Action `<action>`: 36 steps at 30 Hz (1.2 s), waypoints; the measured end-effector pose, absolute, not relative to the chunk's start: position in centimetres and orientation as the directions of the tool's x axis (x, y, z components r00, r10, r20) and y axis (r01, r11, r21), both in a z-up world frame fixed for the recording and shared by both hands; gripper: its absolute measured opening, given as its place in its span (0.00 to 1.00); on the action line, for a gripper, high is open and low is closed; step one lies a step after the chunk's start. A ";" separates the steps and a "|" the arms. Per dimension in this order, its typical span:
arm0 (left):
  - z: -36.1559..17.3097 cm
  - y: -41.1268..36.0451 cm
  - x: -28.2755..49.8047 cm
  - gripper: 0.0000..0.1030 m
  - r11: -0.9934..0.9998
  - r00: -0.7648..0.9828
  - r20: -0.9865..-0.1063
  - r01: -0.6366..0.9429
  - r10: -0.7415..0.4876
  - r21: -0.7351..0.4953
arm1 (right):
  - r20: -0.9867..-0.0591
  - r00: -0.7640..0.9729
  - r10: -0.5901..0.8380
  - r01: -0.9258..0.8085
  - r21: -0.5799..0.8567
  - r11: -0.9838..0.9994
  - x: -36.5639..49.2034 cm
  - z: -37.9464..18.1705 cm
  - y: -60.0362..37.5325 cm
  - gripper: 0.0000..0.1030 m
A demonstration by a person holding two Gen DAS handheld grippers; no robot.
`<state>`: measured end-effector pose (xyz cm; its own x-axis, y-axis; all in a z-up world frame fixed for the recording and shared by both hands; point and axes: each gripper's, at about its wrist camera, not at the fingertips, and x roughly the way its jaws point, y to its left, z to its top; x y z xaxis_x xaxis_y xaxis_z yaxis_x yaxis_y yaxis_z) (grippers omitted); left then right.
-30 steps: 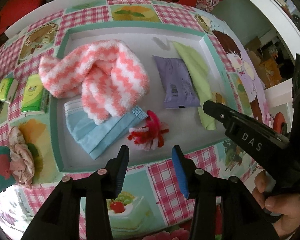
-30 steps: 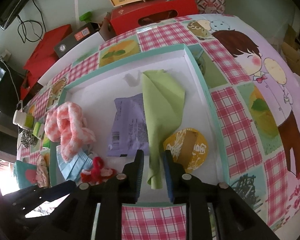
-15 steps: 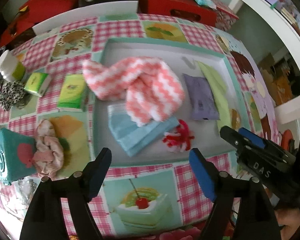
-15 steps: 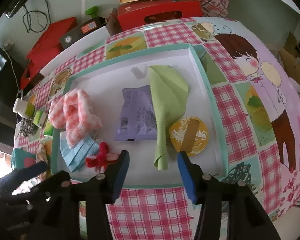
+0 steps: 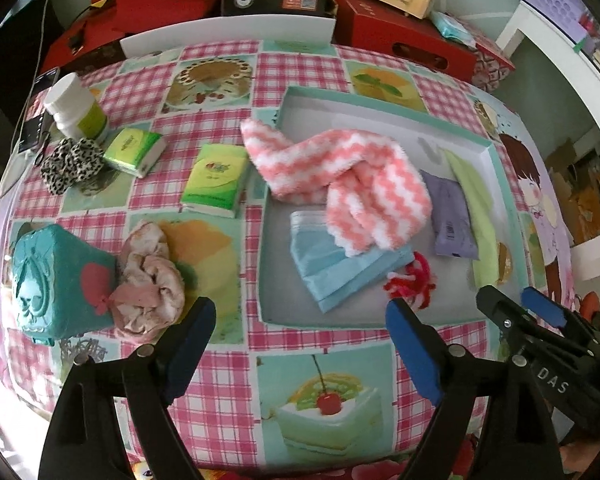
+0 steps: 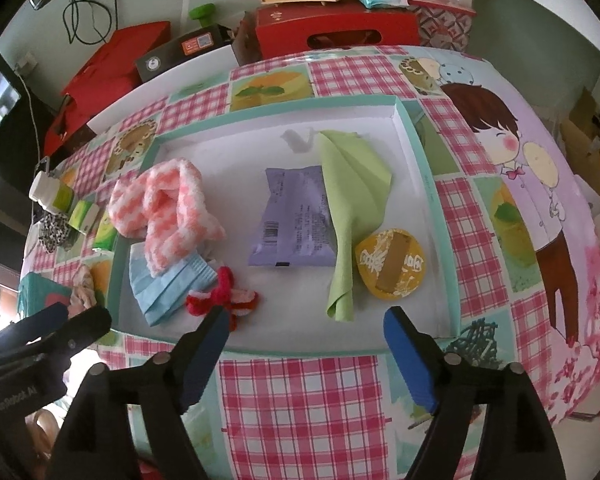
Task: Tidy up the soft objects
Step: 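Move both tools back toward the remaining items beside the tray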
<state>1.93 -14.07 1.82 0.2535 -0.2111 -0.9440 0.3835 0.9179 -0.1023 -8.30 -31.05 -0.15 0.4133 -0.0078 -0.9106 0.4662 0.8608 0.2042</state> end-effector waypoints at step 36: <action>5.7 -6.7 5.3 0.85 0.933 0.343 -0.898 0.320 -0.277 -0.166 | -0.882 0.470 -0.036 0.385 0.168 0.908 -4.5 3.1 -26.6 1.00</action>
